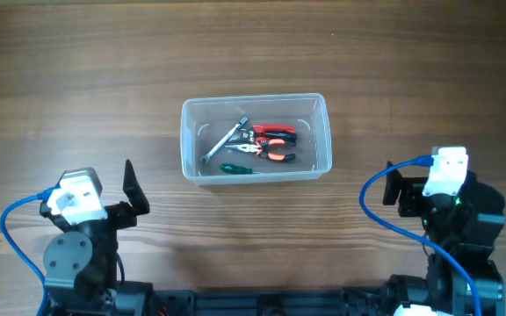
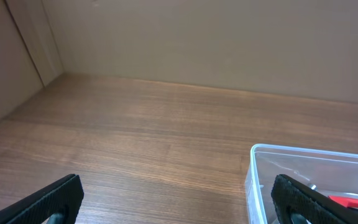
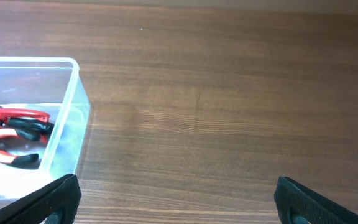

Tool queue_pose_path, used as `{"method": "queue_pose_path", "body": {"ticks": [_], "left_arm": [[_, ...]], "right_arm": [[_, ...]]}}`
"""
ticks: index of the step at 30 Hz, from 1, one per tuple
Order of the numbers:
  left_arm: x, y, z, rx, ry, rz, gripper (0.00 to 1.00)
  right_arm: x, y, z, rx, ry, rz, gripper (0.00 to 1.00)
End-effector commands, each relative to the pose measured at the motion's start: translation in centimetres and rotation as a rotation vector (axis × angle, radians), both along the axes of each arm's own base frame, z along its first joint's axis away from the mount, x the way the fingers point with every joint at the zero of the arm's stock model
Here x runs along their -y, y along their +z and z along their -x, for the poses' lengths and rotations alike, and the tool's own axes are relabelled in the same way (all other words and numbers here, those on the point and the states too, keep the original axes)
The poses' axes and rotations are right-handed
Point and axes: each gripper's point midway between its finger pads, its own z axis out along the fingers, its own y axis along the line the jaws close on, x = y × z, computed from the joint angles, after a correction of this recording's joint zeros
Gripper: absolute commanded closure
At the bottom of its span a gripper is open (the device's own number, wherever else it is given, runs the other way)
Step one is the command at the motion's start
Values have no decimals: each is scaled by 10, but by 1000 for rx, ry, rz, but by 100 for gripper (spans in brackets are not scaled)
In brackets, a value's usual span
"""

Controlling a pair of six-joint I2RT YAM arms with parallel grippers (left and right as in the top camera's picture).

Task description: Pack container

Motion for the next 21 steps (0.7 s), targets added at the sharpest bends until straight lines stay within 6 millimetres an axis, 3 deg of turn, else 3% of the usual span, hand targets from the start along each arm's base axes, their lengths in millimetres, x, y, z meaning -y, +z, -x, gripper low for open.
{"method": "queue_pose_path", "body": {"ticks": [1,9,14,18,21], "left_arm": [[0,-3,1,-1,5,11,0],[-2,-43,15,-178,6,-7,0],[-3,-66,27,-286,7,-19,0],[-4,-77,34,-337,7,-24,0],[-4,-77,34,-341,7,-24,0]], "right_arm": [[-3,-4,0,-9,3,-21,0],[-3,-14,-3,-55,4,-27,0],[-4,-10,-1,-40,8,-25,0],[-21,10,9,54,80,-7,0],[-21,36,28,185,70,26,0]]}}
